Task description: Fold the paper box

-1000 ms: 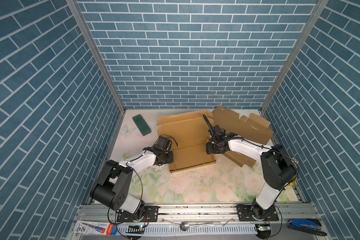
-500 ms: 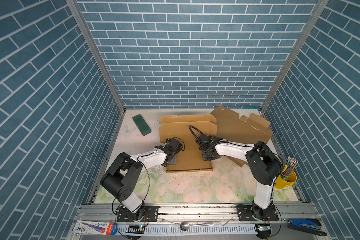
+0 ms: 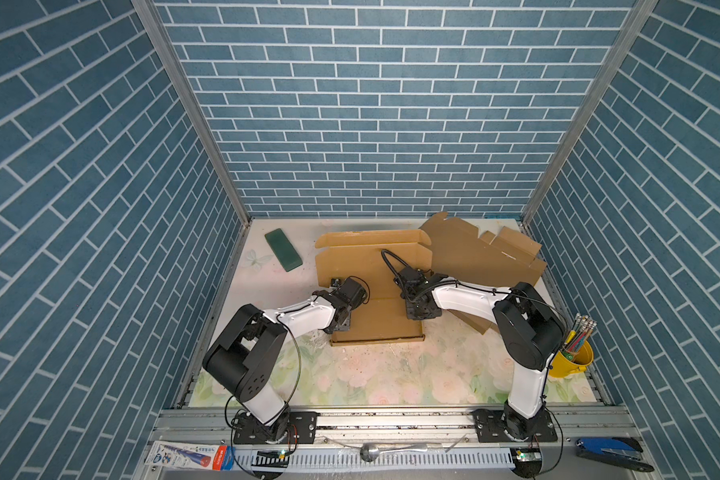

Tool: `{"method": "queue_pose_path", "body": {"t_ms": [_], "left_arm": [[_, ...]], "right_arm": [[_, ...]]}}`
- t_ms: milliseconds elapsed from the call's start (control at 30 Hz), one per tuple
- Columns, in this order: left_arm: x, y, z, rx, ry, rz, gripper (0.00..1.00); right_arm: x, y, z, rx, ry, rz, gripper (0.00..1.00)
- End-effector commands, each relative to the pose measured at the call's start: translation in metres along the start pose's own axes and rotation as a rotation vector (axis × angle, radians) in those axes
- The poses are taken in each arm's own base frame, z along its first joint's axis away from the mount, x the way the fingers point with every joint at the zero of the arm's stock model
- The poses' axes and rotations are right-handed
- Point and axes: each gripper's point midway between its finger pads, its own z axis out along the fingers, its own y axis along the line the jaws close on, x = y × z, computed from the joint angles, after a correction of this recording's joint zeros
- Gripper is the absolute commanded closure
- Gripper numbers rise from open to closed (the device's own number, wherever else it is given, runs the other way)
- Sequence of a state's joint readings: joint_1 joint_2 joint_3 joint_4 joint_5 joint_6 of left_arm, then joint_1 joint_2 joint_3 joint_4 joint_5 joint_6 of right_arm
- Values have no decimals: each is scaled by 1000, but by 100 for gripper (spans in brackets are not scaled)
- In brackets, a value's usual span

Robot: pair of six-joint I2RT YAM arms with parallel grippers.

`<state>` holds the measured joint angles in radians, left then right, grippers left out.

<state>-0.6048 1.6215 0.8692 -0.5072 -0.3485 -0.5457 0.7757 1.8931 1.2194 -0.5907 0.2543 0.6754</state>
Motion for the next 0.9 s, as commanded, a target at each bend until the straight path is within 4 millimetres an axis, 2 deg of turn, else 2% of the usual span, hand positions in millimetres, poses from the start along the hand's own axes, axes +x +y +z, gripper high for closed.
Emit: {"method": "queue_pose_path", "body": {"t_ms": [0,233,367,533,633,767,867], "left_arm": [[0,5,-9,13,11,8,55],[-22,-13,-38,166,-50,9,49],[-27,-11,-47,186,-58,14,46],[-30,5,-69,197,-106,16,45],[-37,20,-89,220,-186,5,44],[-53,41,-114,292,-334,-52,28],[-75,51,-123,457,-421,-148,28]], "right_arm": [[-2,2,-13,-43,0,32,62],[-15,4,-34,-116,-37,58,49],[-20,4,-44,-161,-55,64,43],[-29,-2,-65,-244,-138,29,35],[-42,-10,-89,-335,-239,-10,32],[-65,-29,-123,-461,-359,-49,32],[-89,-47,-145,-508,-471,-103,31]]}}
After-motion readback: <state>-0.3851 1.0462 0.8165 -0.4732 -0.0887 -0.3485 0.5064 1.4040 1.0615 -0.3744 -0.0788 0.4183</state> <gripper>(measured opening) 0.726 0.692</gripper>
